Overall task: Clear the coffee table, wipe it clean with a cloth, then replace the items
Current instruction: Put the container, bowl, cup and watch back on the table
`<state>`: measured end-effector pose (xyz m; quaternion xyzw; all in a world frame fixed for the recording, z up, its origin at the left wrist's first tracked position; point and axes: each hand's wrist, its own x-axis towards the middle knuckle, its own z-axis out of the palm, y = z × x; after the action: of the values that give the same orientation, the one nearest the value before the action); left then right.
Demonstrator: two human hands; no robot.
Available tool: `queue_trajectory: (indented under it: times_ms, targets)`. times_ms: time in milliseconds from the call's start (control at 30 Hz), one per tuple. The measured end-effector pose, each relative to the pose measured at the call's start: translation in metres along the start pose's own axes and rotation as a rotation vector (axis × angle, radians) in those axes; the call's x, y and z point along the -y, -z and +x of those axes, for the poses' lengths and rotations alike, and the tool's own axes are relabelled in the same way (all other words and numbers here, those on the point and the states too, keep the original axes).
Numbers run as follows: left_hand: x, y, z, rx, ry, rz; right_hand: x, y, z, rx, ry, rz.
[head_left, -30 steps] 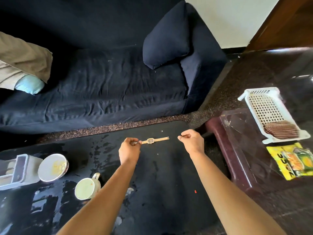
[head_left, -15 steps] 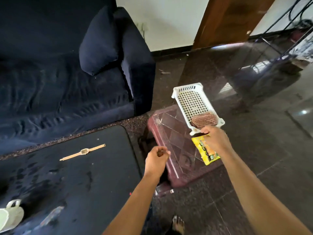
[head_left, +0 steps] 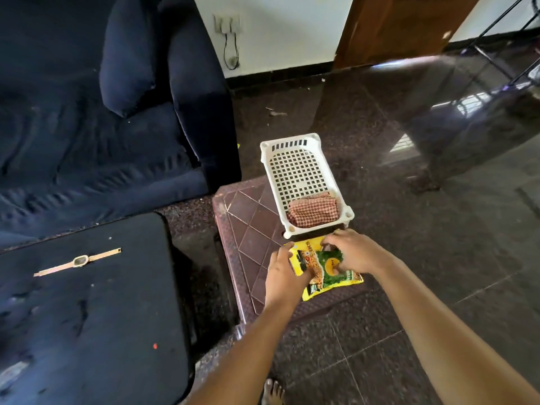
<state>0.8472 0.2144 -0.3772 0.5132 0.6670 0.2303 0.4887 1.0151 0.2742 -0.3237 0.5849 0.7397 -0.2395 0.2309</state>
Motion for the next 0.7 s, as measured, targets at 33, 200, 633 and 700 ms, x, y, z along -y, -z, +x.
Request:
queue_trajectory:
  times_ms: [33, 200, 633, 700]
  targets:
    - [-0.001, -0.001, 0.000, -0.020, 0.032, -0.024, -0.002, -0.002, 0.001, -0.023, 0.008, 0.008]
    - [0.012, -0.011, -0.010, -0.011, 0.239, -0.279, -0.009, -0.007, -0.003, -0.033, -0.033, 0.312]
    - [0.009, 0.008, -0.013, 0.020, 0.425, -1.052, 0.004, -0.008, -0.001, -0.023, -0.007, 0.686]
    - [0.015, 0.016, -0.010, 0.012, 0.470, -1.033, -0.002, -0.008, 0.006, -0.038, -0.006, 0.316]
